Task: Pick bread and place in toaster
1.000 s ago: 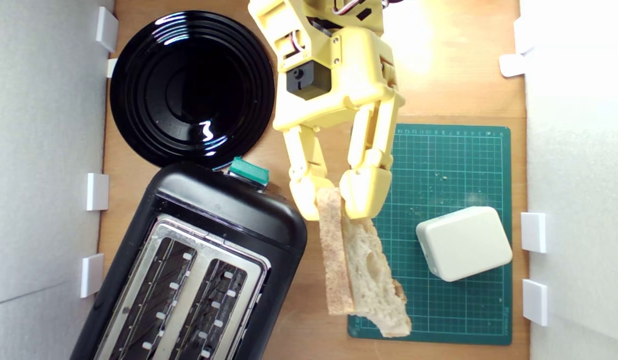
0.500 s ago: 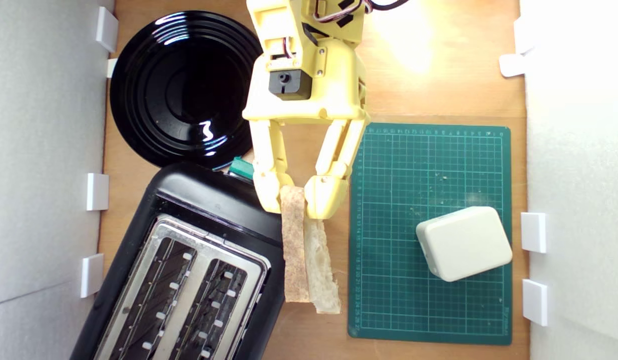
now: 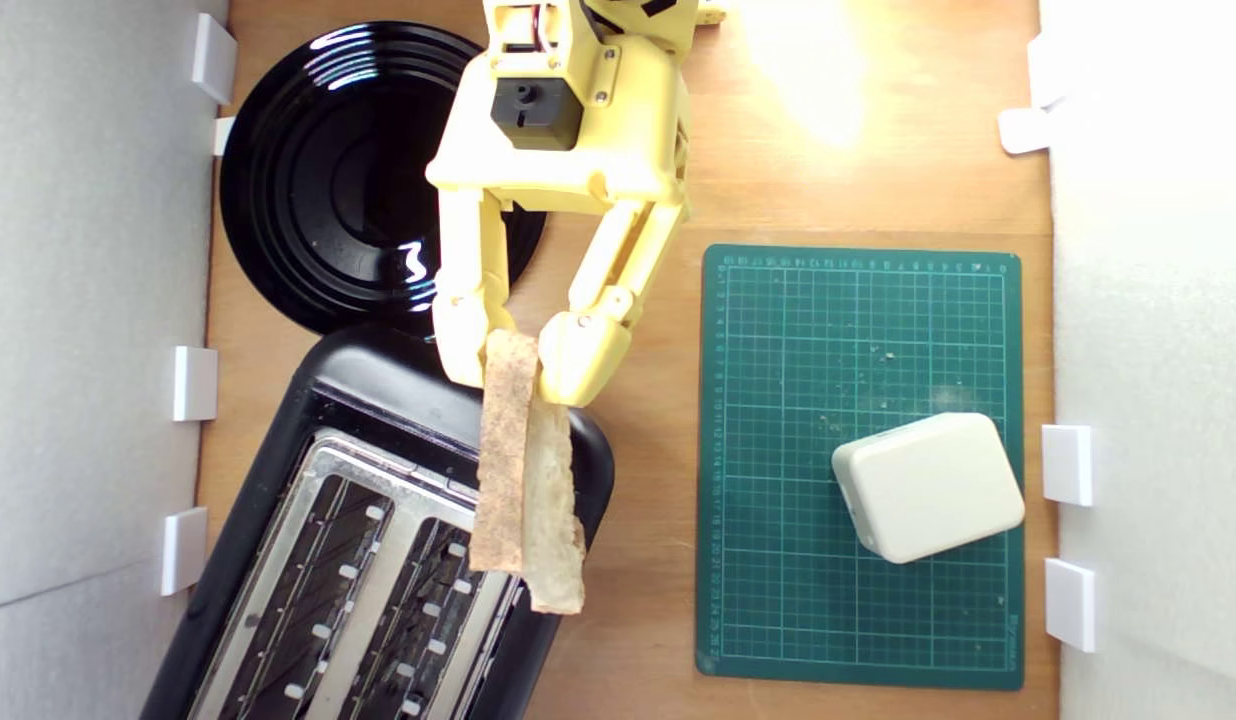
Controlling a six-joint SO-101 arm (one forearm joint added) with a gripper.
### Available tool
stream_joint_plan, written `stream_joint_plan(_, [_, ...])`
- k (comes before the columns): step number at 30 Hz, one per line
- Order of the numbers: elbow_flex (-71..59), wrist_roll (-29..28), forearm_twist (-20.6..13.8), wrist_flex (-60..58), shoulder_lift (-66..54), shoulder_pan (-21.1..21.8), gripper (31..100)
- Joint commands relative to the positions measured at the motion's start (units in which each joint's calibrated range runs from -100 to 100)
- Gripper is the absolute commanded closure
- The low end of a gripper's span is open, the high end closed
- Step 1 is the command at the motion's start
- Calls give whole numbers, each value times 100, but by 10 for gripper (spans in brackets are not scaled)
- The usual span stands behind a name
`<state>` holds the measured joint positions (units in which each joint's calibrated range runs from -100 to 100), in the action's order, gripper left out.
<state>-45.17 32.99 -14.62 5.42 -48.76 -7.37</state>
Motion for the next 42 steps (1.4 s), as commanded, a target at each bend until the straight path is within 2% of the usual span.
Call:
stream_joint_plan(1, [663,172,-89,396,-182,-182,799])
stream_joint_plan(25, [745,570,-80,575,-132,-1310,799])
stream_joint_plan(32, [736,659,-43,575,151,-1487,799])
stream_joint_plan(40, [745,674,-89,575,350,-1479,799])
stream_joint_plan(42, [745,805,2,575,434,-1479,799])
